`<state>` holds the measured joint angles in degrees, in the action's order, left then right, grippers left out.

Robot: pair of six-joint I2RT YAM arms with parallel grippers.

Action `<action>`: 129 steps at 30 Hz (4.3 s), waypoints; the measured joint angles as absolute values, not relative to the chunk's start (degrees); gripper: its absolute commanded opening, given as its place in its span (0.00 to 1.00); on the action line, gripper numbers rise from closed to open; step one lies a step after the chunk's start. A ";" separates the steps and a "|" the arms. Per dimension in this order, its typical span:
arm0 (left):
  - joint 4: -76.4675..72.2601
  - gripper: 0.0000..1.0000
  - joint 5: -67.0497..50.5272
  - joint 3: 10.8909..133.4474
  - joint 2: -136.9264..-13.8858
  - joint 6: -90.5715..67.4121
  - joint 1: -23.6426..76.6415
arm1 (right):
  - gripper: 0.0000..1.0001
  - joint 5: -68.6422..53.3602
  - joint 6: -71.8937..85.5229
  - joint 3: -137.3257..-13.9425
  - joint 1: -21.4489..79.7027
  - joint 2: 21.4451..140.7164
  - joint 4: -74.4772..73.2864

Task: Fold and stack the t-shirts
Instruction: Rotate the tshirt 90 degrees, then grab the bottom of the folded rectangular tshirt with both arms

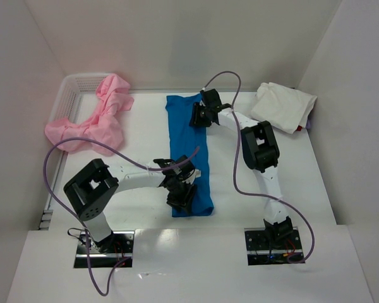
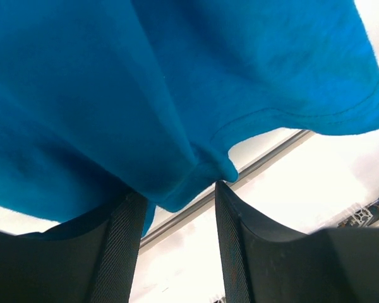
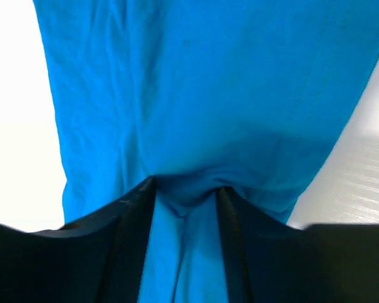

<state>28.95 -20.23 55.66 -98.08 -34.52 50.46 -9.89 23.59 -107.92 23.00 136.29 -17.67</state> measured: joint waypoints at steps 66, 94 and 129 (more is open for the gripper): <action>22.92 0.87 -11.22 36.73 -75.92 -49.87 44.34 | 0.65 -17.78 48.71 -26.50 39.03 59.94 -19.94; 16.34 0.62 -15.33 35.24 -79.07 -51.13 44.21 | 0.28 -18.94 46.85 -26.50 39.13 64.36 -16.93; 27.46 0.00 -17.91 50.92 -73.87 -38.61 30.92 | 0.00 -15.25 45.60 -39.83 38.87 65.89 -21.63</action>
